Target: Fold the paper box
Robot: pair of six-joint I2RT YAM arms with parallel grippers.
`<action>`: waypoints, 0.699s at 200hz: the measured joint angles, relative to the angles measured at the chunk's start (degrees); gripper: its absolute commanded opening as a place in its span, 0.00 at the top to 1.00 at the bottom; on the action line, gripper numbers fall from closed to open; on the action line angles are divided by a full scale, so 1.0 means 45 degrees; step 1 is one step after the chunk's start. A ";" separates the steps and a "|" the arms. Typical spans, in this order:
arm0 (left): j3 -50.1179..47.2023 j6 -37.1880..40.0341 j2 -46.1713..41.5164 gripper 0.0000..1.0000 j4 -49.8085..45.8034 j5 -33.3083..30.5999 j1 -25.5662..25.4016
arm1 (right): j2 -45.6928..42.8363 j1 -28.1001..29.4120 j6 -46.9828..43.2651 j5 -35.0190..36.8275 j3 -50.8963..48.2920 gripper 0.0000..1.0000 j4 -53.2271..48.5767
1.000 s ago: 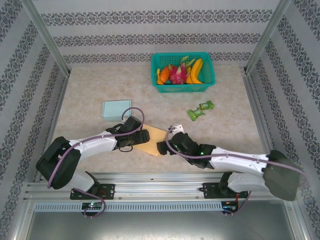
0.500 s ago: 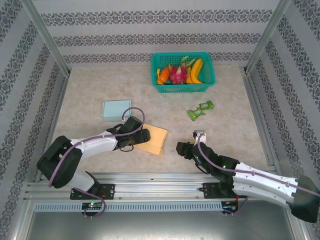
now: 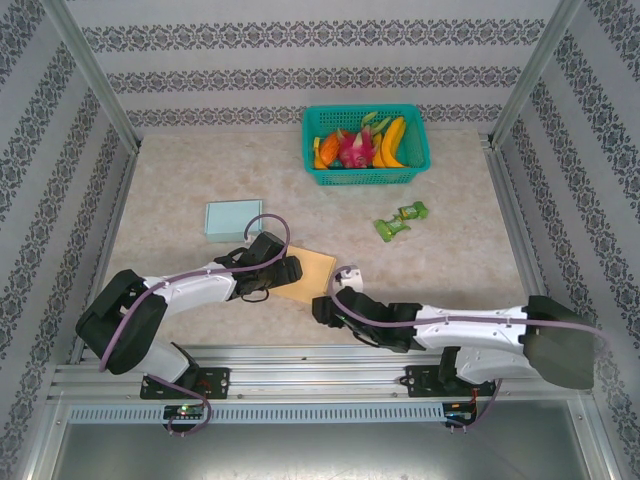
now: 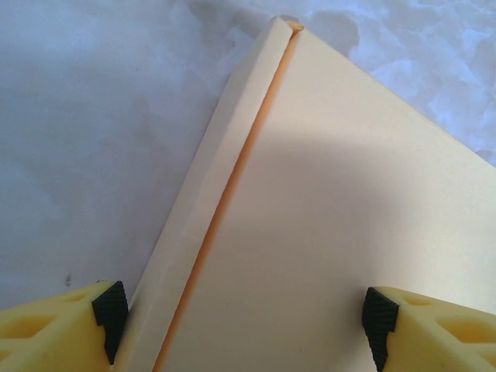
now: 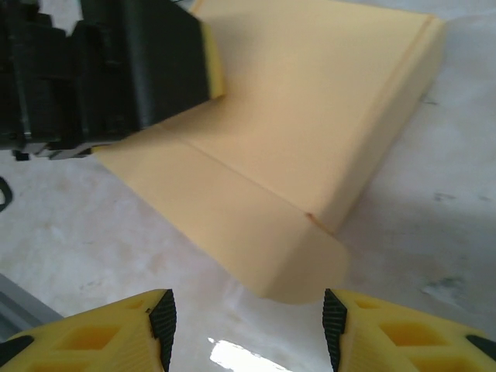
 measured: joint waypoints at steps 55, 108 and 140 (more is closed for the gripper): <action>0.0005 -0.0437 0.0053 0.19 0.0063 0.0005 0.0000 | 0.0884 0.0034 0.0107 0.0155 0.0432 0.46 0.0287; -0.0063 -0.0908 0.0131 0.17 0.0257 -0.0010 0.0000 | 0.0913 0.0029 0.0325 0.0476 0.0418 0.44 0.0481; 0.0039 -0.1132 0.0379 0.18 0.0471 -0.0029 0.0000 | 0.1171 0.0024 0.0321 0.0471 0.0418 0.45 0.0612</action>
